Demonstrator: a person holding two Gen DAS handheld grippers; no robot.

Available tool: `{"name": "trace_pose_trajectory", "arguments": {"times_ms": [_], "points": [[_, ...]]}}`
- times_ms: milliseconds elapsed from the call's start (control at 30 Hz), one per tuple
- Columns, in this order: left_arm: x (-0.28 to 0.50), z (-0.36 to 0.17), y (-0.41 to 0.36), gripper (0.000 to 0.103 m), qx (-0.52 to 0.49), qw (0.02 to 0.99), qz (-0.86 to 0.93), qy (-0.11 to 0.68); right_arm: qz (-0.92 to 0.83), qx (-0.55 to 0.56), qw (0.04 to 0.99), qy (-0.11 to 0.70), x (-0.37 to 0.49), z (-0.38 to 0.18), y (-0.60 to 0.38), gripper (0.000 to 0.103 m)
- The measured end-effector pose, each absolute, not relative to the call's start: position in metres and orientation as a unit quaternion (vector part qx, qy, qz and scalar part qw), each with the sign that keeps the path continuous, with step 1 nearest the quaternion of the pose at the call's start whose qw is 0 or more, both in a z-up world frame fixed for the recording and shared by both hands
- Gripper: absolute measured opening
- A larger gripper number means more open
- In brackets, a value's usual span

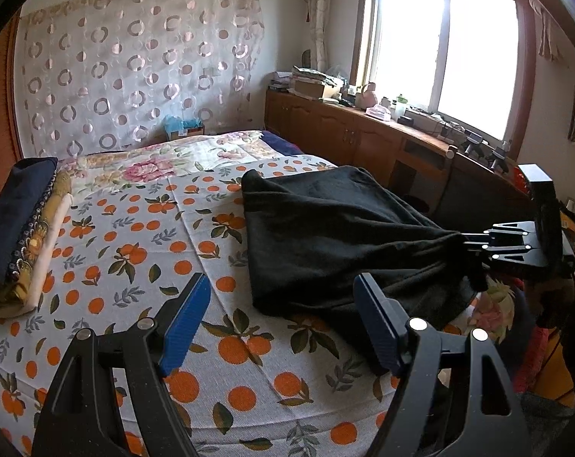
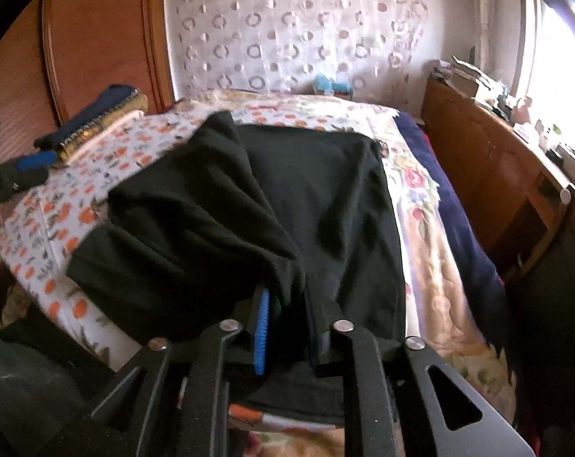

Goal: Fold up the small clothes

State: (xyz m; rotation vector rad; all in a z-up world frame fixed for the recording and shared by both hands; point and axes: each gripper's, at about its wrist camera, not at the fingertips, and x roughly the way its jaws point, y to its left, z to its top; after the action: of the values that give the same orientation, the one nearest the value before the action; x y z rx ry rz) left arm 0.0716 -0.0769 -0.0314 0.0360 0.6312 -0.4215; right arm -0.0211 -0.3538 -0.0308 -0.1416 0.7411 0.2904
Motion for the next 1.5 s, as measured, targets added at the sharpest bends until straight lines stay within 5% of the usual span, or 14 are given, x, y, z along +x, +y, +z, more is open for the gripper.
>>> {"name": "trace_pose_trajectory", "arguments": {"times_ms": [67, 133, 200, 533, 1167, 1300, 1367, 1433, 1500], "points": [[0.071, -0.03, -0.077, 0.078, 0.018, 0.93, -0.204, 0.305, 0.14, -0.068, 0.921, 0.358, -0.02, -0.024, -0.356, 0.03], [0.071, -0.029, -0.076, 0.078, 0.018, 0.931, -0.202, 0.304, 0.137, -0.065, 0.924, 0.35, -0.024, -0.016, -0.356, 0.061], [0.069, -0.028, -0.076, 0.078, 0.019, 0.932, -0.201, 0.302, 0.138, -0.053, 0.93, 0.335, -0.022, -0.002, -0.359, 0.072], [0.067, -0.024, -0.06, 0.078, 0.009, 0.94, -0.182, 0.289, 0.197, -0.073, 0.929, 0.305, -0.002, 0.013, -0.314, 0.072], [0.066, -0.016, 0.002, 0.078, -0.016, 0.954, -0.122, 0.272, 0.351, -0.205, 0.821, 0.401, 0.087, -0.049, -0.148, 0.072], [0.065, -0.017, 0.003, 0.078, -0.016, 0.954, -0.125, 0.273, 0.341, -0.219, 0.825, 0.394, 0.094, -0.052, -0.144, 0.062], [0.067, -0.018, 0.003, 0.078, -0.017, 0.953, -0.129, 0.275, 0.337, -0.221, 0.828, 0.389, 0.096, -0.051, -0.142, 0.05], [0.066, -0.02, 0.001, 0.078, -0.015, 0.952, -0.132, 0.276, 0.315, -0.237, 0.837, 0.379, 0.096, -0.051, -0.141, 0.009], [0.065, -0.021, -0.004, 0.078, -0.01, 0.951, -0.134, 0.278, 0.328, -0.215, 0.832, 0.392, 0.102, -0.046, -0.149, 0.009]]}}
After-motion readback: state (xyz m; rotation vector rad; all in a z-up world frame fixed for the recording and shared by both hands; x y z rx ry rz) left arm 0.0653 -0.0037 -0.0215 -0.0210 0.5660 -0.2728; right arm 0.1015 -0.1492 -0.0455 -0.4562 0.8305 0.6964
